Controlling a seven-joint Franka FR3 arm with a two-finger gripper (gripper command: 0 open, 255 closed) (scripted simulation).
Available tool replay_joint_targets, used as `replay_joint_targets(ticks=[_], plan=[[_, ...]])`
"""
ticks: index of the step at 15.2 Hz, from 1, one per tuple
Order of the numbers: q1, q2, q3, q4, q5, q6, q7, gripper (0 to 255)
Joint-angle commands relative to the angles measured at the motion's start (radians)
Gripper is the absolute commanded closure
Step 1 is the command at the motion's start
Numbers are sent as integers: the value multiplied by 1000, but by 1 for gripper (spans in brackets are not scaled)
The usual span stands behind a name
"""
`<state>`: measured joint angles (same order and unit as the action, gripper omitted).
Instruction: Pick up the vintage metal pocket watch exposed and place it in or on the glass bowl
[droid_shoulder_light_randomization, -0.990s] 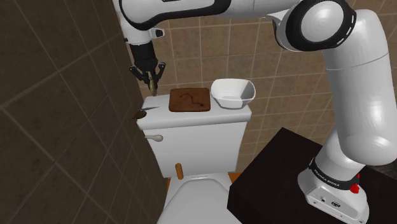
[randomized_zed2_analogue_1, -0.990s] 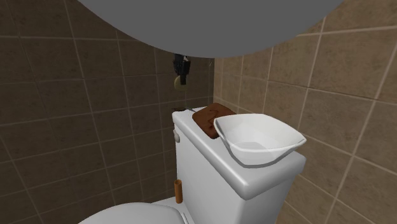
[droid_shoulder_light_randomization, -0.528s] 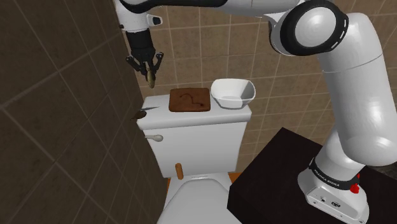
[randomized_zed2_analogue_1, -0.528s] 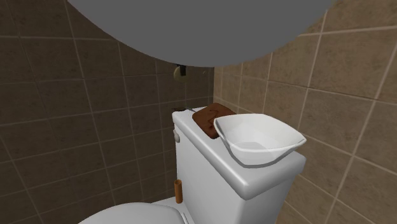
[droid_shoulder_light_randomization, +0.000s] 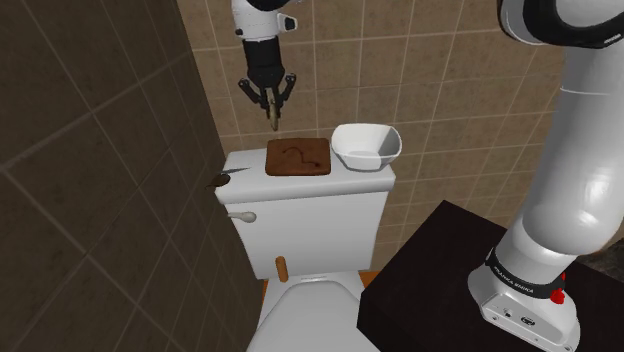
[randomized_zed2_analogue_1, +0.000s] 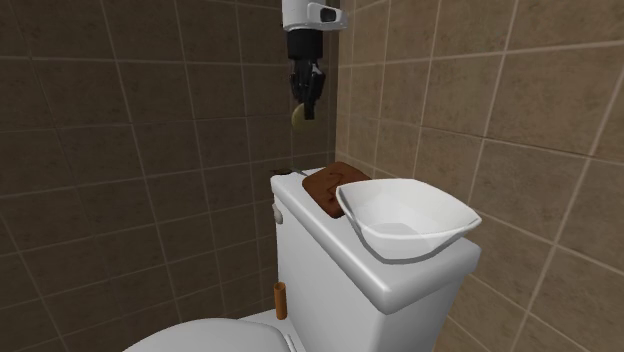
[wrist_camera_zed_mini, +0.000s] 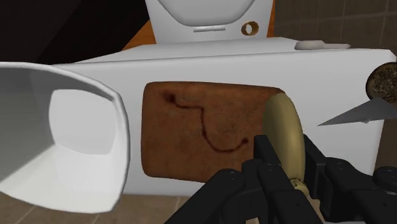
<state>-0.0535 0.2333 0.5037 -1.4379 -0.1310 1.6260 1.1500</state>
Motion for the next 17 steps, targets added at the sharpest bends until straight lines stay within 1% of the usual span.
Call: replay_joint_targets(ticks=[1,5,9,13,17], plan=[[-46,-77,-11,-93,38,27,-50,255],[-113,-223,-49,-254,105,62,-156,255],[-158,-349,-102,-385,154,79,-264,255],[-191,-457,-165,-493,182,84,-369,255],[-220,-547,-233,-580,190,82,-471,255]])
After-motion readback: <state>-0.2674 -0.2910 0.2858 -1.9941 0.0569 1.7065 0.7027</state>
